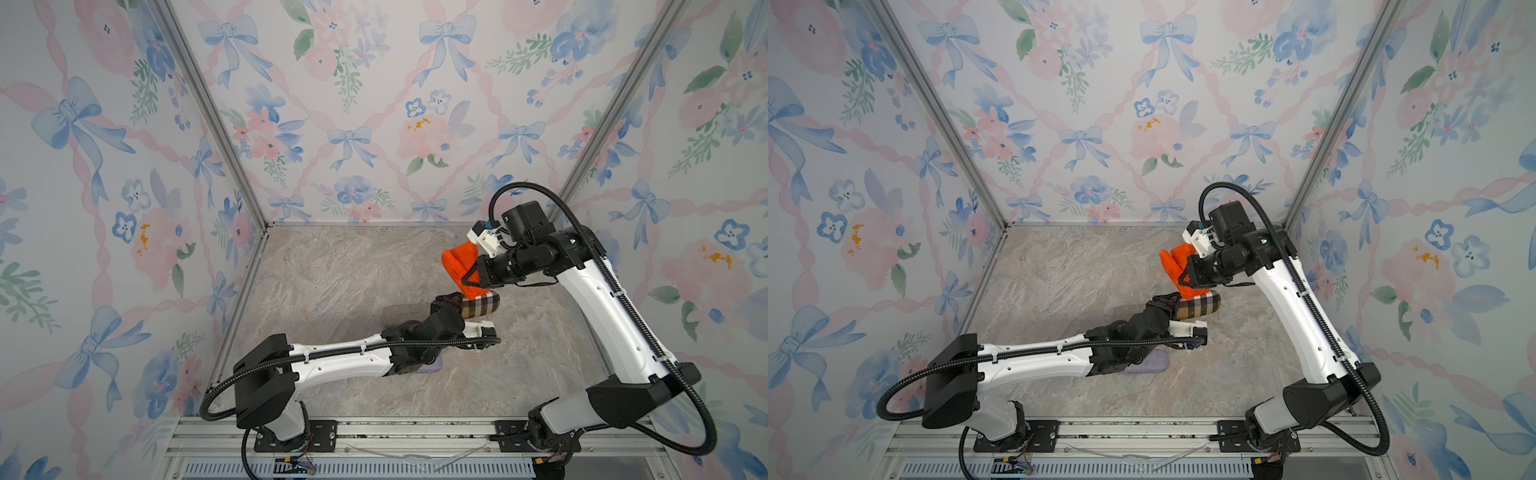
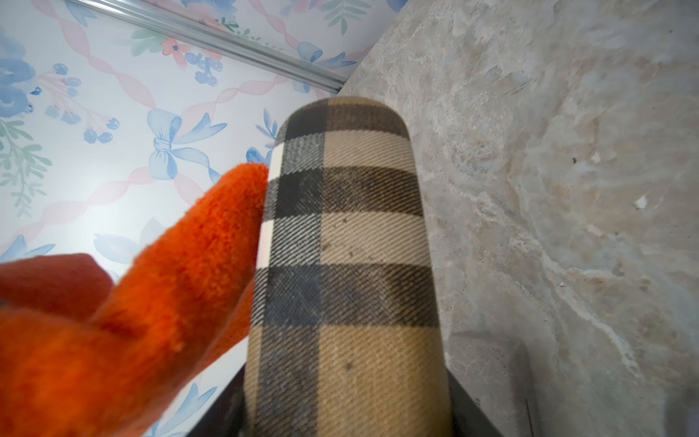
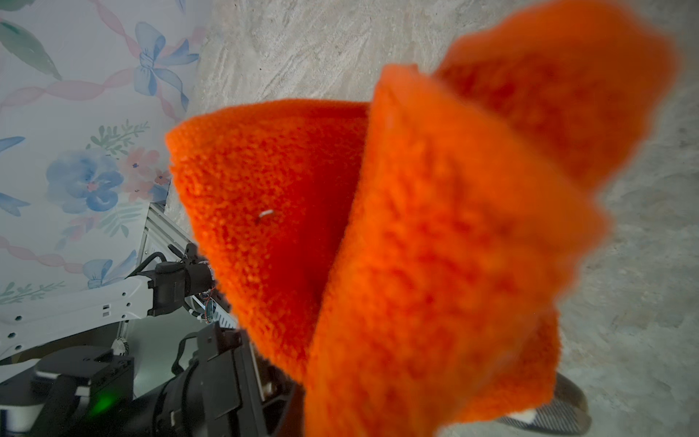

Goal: Wipe the eyeglass case
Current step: Wipe the dirt from the eyeglass case.

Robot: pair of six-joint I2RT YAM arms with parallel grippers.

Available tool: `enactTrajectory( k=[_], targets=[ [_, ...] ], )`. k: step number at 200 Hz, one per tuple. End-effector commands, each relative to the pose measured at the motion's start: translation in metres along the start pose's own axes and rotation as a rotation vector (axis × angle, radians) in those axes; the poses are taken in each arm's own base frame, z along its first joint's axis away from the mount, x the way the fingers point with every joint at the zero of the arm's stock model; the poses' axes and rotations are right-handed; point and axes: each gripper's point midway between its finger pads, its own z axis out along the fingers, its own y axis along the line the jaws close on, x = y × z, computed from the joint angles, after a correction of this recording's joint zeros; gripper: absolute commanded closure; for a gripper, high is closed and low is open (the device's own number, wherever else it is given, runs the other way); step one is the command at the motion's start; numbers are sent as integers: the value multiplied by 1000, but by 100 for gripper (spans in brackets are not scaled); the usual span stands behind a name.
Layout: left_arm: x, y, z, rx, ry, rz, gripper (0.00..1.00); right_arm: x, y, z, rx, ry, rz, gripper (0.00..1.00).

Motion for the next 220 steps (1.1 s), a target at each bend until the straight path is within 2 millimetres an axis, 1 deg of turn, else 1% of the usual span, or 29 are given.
enactTrajectory(
  k=[1, 13, 24, 39, 49, 69, 78, 90, 108, 121, 128, 138, 159, 194, 207, 220],
  targets=[
    [5, 26, -7, -102, 18, -8, 76, 29, -15, 6, 68, 87, 14, 100],
    [7, 28, -9, -117, 13, -16, 76, 40, -23, 13, 83, 118, 23, 100],
    [8, 29, -11, -126, 7, -19, 76, 51, -35, 22, 108, 157, 41, 100],
    [9, 31, -13, -141, 12, -19, 76, 61, -50, 24, 156, 188, 53, 100],
    [9, 32, -14, -142, 11, -19, 76, 61, -55, 20, 162, 176, 62, 100],
    [7, 31, -16, -138, -6, -26, 76, 57, -54, 16, 153, 164, 56, 100],
    [4, 31, -18, -136, -19, -30, 76, 53, -51, 17, 153, 163, 43, 100],
    [-1, 31, -20, -132, -39, -37, 76, 44, -42, 21, 132, 156, 22, 100],
    [-7, 32, -20, -132, -49, -33, 76, 32, -20, 28, 95, 165, -32, 100],
    [-8, 29, -19, -128, -48, -22, 76, 24, -6, 29, 73, 174, -77, 100],
    [-8, 28, -19, -127, -46, -18, 75, 24, 0, 30, 56, 186, -90, 100],
    [-6, 25, -19, -123, -39, -10, 76, 26, 2, 31, 45, 208, -100, 100],
    [2, 27, -20, -132, -18, -18, 76, 35, -11, 33, 73, 248, -91, 100],
    [9, 28, -24, -135, -14, -36, 75, 50, -46, 25, 135, 242, -5, 100],
    [7, 29, -25, -134, -23, -45, 76, 53, -49, 25, 138, 239, 4, 100],
    [5, 28, -24, -132, -30, -47, 76, 55, -48, 31, 140, 253, 4, 100]
  ],
)
